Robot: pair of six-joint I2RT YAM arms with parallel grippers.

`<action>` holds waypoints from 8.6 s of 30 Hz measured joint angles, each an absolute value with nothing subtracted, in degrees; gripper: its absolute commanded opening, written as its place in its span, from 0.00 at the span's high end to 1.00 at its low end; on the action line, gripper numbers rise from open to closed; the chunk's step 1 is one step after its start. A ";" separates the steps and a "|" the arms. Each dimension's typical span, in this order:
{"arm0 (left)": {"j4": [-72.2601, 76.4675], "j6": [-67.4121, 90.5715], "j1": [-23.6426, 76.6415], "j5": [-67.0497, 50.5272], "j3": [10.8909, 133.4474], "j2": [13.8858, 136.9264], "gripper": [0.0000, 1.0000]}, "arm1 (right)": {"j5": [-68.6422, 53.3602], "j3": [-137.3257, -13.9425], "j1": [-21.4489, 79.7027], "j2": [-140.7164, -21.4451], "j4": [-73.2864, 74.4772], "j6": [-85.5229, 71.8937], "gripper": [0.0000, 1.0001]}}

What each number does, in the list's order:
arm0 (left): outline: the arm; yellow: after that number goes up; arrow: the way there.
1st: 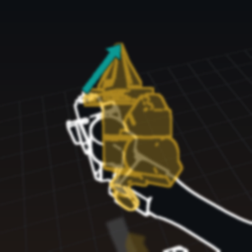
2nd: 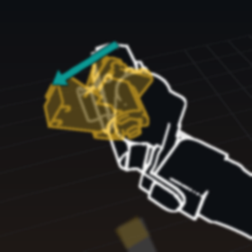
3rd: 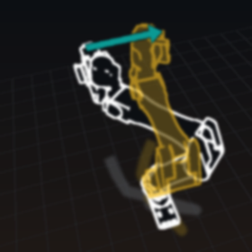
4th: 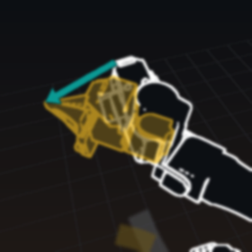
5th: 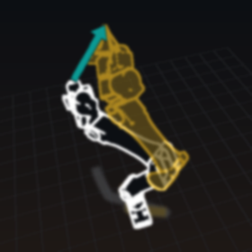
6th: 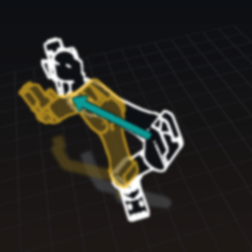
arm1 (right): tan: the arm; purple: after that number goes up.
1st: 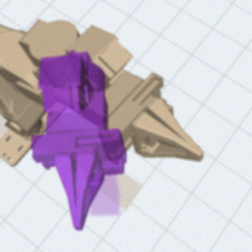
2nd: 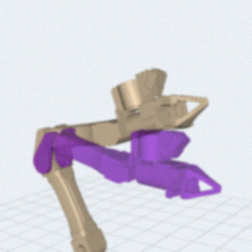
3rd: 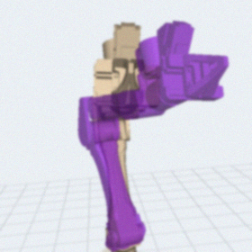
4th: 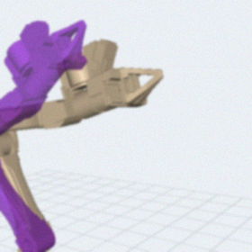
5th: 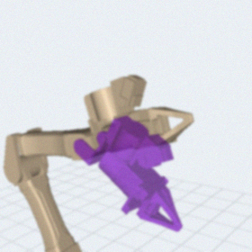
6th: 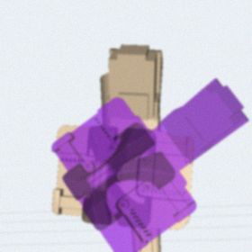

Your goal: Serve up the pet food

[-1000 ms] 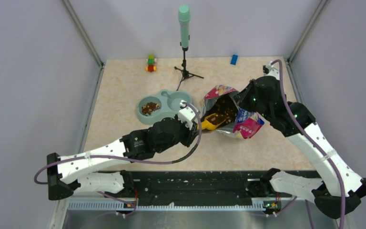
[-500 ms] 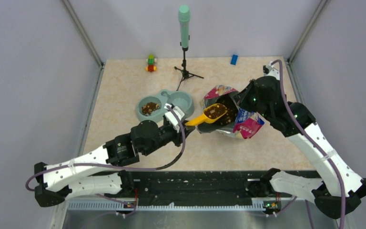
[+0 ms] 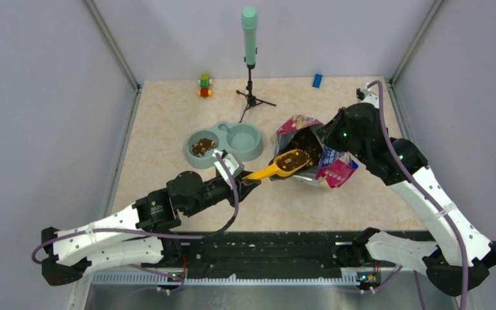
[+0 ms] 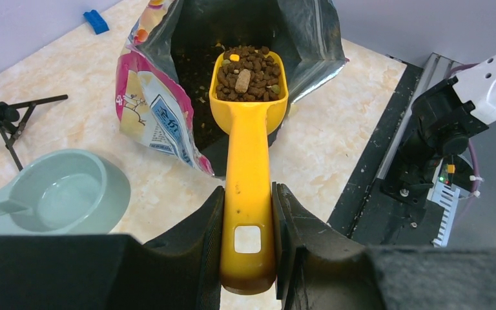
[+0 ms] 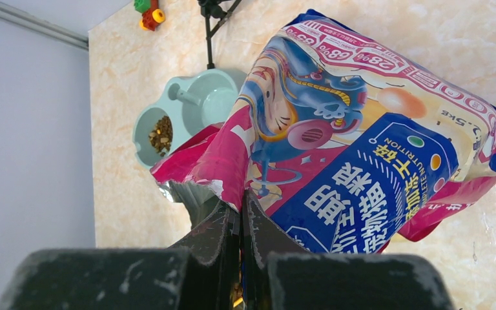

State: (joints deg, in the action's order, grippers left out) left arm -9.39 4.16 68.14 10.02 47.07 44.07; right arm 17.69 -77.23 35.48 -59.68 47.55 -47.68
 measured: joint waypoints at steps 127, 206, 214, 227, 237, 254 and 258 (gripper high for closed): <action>-22.06 21.56 43.68 25.87 57.60 71.18 1.00 | 16.64 -76.82 35.44 -59.77 46.57 -47.57 1.00; -51.42 27.00 43.38 18.98 74.94 75.42 1.00 | 17.28 -76.38 35.44 -58.61 47.44 -47.57 1.00; -47.05 19.59 43.48 12.16 76.25 60.64 1.00 | 17.23 -76.38 35.44 -58.65 47.40 -47.55 1.00; -45.15 5.50 51.66 -9.47 81.69 52.31 1.00 | 16.86 -76.38 35.44 -59.11 46.70 -47.55 1.00; -48.27 3.57 52.73 -14.00 80.29 56.90 1.00 | 16.86 -76.38 35.44 -59.11 46.68 -47.55 1.00; -41.98 14.04 55.94 -3.01 81.91 74.08 1.00 | 16.88 -76.38 35.44 -59.13 46.68 -47.59 1.00; -42.24 17.89 58.13 3.84 87.15 80.31 1.00 | 16.88 -76.38 35.44 -59.13 46.68 -47.59 1.00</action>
State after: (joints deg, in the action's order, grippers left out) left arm -42.24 17.89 58.13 3.84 87.15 80.31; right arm 16.88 -76.38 35.44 -59.13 46.68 -47.59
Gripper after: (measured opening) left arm 0.324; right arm 0.013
